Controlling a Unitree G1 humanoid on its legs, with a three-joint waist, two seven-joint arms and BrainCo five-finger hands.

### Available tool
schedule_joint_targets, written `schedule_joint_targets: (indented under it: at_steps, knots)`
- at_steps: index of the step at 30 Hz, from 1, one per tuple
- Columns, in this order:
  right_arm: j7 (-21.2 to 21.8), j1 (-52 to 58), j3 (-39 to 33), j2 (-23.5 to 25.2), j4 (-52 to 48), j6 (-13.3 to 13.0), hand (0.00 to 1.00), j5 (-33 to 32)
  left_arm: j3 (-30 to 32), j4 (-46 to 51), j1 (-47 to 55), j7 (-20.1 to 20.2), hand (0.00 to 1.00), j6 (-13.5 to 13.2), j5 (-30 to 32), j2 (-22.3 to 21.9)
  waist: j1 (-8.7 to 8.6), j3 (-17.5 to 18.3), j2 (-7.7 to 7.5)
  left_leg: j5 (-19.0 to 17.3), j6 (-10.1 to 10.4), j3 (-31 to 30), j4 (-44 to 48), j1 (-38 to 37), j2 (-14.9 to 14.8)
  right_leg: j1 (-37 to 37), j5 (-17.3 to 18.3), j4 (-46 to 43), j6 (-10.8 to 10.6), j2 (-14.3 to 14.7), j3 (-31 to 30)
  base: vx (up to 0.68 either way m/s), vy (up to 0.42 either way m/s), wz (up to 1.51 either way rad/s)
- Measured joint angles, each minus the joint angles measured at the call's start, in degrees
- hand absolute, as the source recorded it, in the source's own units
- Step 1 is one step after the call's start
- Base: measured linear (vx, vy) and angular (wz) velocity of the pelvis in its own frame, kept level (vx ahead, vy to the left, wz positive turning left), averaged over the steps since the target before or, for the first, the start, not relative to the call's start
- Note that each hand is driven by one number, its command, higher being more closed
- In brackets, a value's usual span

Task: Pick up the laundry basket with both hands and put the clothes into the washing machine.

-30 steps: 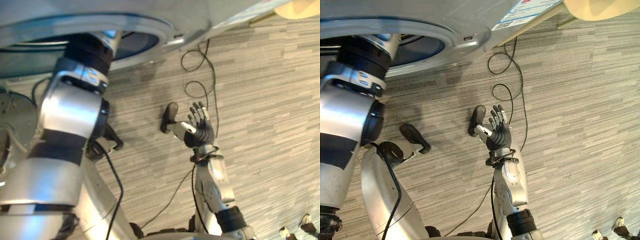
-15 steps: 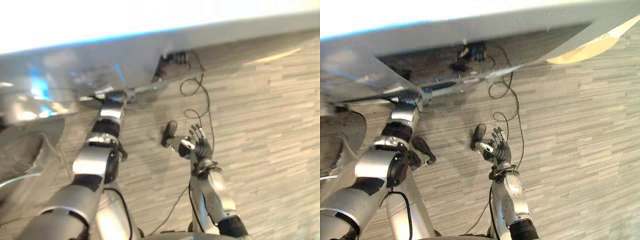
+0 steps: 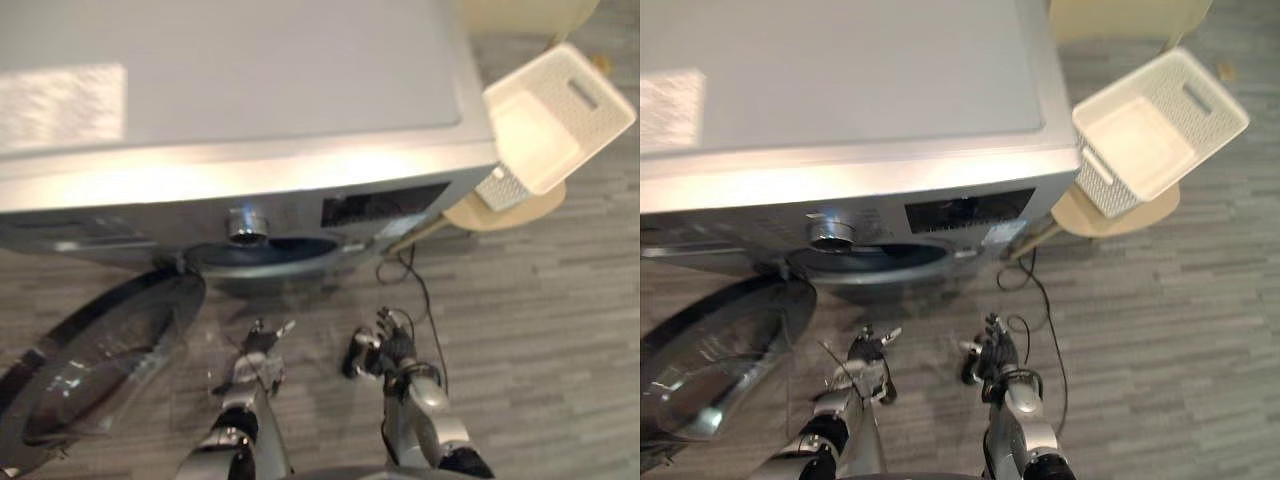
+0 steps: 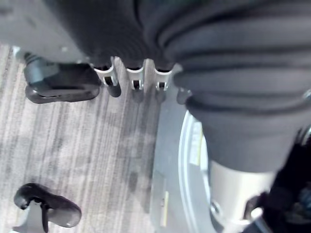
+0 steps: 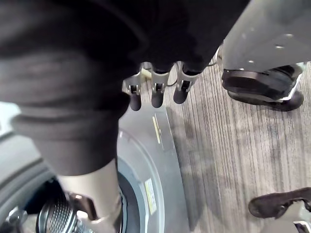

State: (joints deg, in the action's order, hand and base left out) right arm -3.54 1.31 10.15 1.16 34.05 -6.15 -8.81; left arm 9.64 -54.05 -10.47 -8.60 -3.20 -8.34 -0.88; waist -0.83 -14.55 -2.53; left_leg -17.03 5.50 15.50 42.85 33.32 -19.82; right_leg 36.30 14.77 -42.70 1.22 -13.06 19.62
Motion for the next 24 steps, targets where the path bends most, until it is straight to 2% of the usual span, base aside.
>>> schedule_joint_targets:
  at_steps: [2,4,6,7,8,10,11,13,15,16,17,18,19,20,21,22,24]
  knots:
    - [0.1,2.1,0.5,0.0,2.3,0.2,0.0,1.7,0.0,0.0,3.4,0.0,0.0,-0.1,0.0,0.5,0.37,1.6,0.1,2.7,0.8,0.2,-6.6,-5.3,2.0,-5.0,-0.4,3.9,-0.7,-0.3,1.3,0.06,-0.104,0.45]
    - [0.5,4.8,1.4,-0.3,3.5,0.3,0.0,3.2,-0.1,0.0,6.3,-0.2,0.0,-0.6,0.0,1.5,0.79,3.6,-0.29,7.3,1.2,-0.1,-16.1,-10.5,4.8,-10.1,-0.9,8.3,-1.2,-1.2,3.9,0.09,-0.131,0.68]
    - [1.2,8.1,1.4,-1.3,4.9,-0.1,0.0,4.6,-0.5,0.1,9.2,-0.3,0.0,-2.1,-0.7,1.8,0.94,6.8,-0.26,14.5,1.8,-2.3,-28.8,-17.2,7.8,-15.5,-1.0,12.6,-1.4,-2.1,8.4,0.14,-0.132,0.96]
    - [1.3,7.9,1.1,-1.6,6.0,-0.1,0.0,4.9,-0.6,0.2,9.7,-0.4,0.0,-2.4,-1.0,1.9,1.22,7.5,-0.01,15.8,2.1,-2.9,-30.5,-17.9,8.0,-16.5,-1.1,13.3,-1.3,-2.1,9.6,0.14,-0.09,0.79]
    - [1.3,7.0,-0.9,-1.7,9.2,-0.1,0.0,5.0,-1.1,0.1,9.9,-0.4,0.0,-2.8,-1.2,1.6,1.66,8.6,0.3,16.3,2.4,-4.3,-30.4,-18.2,8.0,-18.2,-1.8,14.4,0.1,-2.3,11.8,0.12,-0.051,0.54]
    - [1.3,4.2,-6.5,-2.3,15.4,-0.1,0.0,5.6,-3.4,-0.1,10.6,-0.2,0.0,-3.8,-1.2,1.0,1.65,8.9,0.3,13.5,1.3,-5.5,-22.2,-17.9,8.2,-21.1,-2.3,15.2,0.4,-3.7,13.9,0.1,0.008,0.5]
    - [1.1,3.9,-8.7,-3.2,17.2,0.0,0.0,6.2,-3.9,-0.1,11.0,-0.2,0.0,-4.0,-1.2,0.4,1.63,9.0,0.42,11.9,1.2,-6.0,-17.7,-18.1,8.0,-22.5,-2.7,15.7,-0.2,-4.3,14.2,0.04,0.087,0.35]
    - [1.0,4.0,-11.4,-5.3,20.0,0.2,0.0,6.8,-5.0,-0.1,12.2,-0.2,0.0,-4.6,-2.2,-0.2,1.56,9.7,1.34,10.6,2.0,-7.6,-11.9,-18.5,7.2,-24.4,-4.0,17.0,-1.6,-4.7,14.6,0.0,0.147,0.12]
    - [0.8,3.6,-14.6,-6.5,22.3,1.2,0.0,7.2,-5.8,0.2,13.5,-0.2,0.0,-4.8,-3.3,-0.5,1.3,10.4,2.44,10.5,2.2,-8.2,-12.9,-19.2,9.1,-26.0,-6.3,21.1,-3.5,-3.1,13.1,-0.05,0.19,-0.03]
    - [0.7,4.0,-15.5,-6.5,23.5,1.6,0.0,7.2,-7.0,0.5,14.2,-0.2,0.0,-4.9,-3.5,0.2,0.87,11.4,1.81,10.5,2.2,-10.8,-16.4,-21.3,10.4,-26.7,-8.3,24.7,-3.3,-3.3,12.1,-0.07,0.158,-0.08]
    - [0.7,4.0,-16.2,-6.4,23.7,1.8,0.0,7.2,-7.9,0.6,14.5,-0.2,0.0,-4.9,-3.5,0.7,0.83,11.6,1.92,10.1,2.5,-12.3,-18.2,-22.3,11.0,-27.4,-9.4,25.9,-3.4,-3.3,12.2,-0.08,0.221,-0.19]
    - [0.6,3.9,-17.1,-6.5,23.6,1.8,0.0,7.2,-8.5,0.6,14.9,-0.1,0.0,-4.9,-3.7,1.0,0.78,11.7,3.15,8.3,3.3,-14.2,-18.8,-22.9,11.2,-27.5,-11.2,26.8,-3.9,-3.1,12.3,-0.11,0.3,-0.22]
    - [0.5,3.6,-18.6,-6.6,23.7,1.9,0.0,7.2,-9.7,0.6,15.1,0.0,0.0,-4.8,-4.0,0.8,0.19,11.8,4.5,6.3,2.9,-14.4,-20.0,-23.3,11.3,-27.0,-11.9,26.6,-4.3,-2.9,11.9,-0.11,0.294,-0.11]
    - [0.4,3.0,-19.4,-6.5,23.9,2.2,0.0,7.2,-10.3,0.7,15.2,0.3,0.0,-4.8,-4.0,0.9,-0.37,11.9,4.91,5.6,1.9,-14.4,-21.7,-23.9,11.9,-26.7,-12.5,26.7,-4.7,-3.3,11.8,-0.12,0.234,0.03]
    - [0.4,2.6,-19.8,-6.4,24.2,2.3,0.0,7.3,-10.8,0.7,15.3,0.7,0.0,-4.8,-4.1,1.0,-0.99,11.9,4.89,5.3,1.5,-14.3,-22.7,-24.2,12.3,-26.6,-13.0,26.7,-4.9,-3.8,11.8,-0.15,0.213,0.1]
    - [0.2,1.8,-21.0,-6.0,25.4,2.5,0.0,7.5,-12.9,1.6,15.0,1.3,0.0,-4.8,-3.9,1.8,-1.35,11.5,4.19,5.1,1.0,-14.1,-23.0,-24.1,14.1,-26.1,-14.7,27.1,-5.1,-5.4,11.5,-0.17,0.194,0.03]
    - [-0.1,1.7,-21.3,-6.1,25.6,2.7,0.0,8.4,-14.3,2.1,15.3,2.0,0.0,-4.8,-3.7,2.0,-1.33,11.5,4.06,4.8,0.4,-13.9,-22.7,-24.0,15.5,-26.5,-16.2,28.5,-5.5,-6.3,10.7,-0.2,0.172,-0.05]
